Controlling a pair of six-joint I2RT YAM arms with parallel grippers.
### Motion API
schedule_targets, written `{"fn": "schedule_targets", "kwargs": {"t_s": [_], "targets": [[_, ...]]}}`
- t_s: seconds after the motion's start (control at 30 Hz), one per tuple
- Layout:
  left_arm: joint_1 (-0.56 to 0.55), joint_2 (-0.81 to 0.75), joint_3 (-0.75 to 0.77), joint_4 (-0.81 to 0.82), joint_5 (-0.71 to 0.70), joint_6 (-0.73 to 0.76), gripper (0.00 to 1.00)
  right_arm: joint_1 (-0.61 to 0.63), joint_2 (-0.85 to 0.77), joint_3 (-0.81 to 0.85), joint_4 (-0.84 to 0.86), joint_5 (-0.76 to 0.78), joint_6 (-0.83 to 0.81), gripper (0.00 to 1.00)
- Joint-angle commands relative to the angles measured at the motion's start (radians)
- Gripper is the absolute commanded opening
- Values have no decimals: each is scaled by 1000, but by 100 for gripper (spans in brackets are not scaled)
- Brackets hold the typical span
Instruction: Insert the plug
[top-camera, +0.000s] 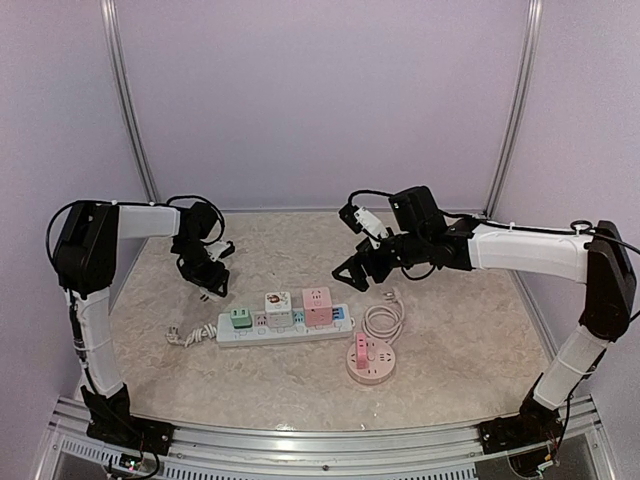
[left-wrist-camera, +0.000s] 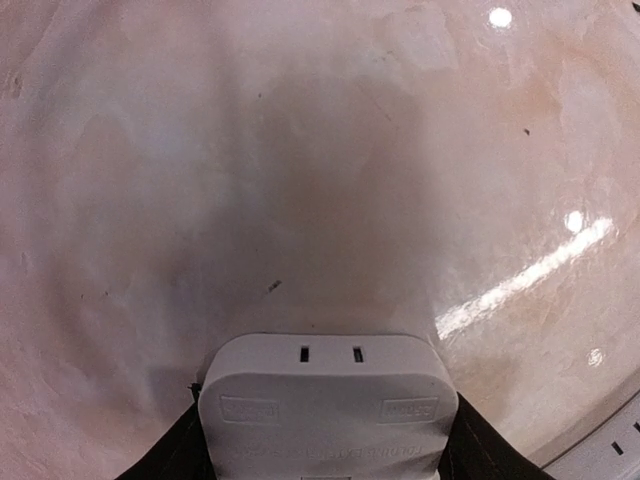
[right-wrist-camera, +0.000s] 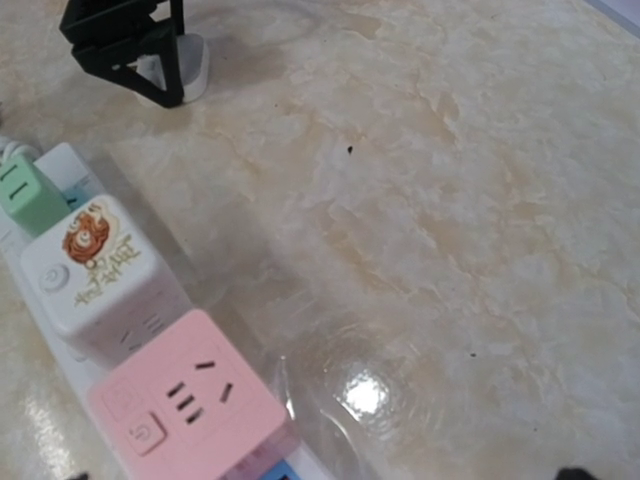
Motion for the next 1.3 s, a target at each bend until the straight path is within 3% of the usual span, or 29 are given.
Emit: {"fn": "schedule_targets", "kwargs": {"t_s": [0.0,0.2,0.33,0.53,0.83,1.07,1.27], "targets": [[-6,-9,-24,-27,-3,39,23,12,-5,-5,5,14,26,100],[-20,-117,11,-68,-36,94,3,10,12,129,-84,105,232,99],[-57,-251,49,-122,-37,134,2,7,32,215,-62,92,431,93],[-183,-442,109,-181,-91,202,2,20,98,278,119,5,706,76],[-365,-592,262,-267,-28,231,2,158,209,418,283,66,767,69],[-453,-606,259,-262,-93,249,2,212,275,446,423,8,836,64],[-491,-606,284,-257,-134,260,2,225,335,480,429,-37,894,57]]}}
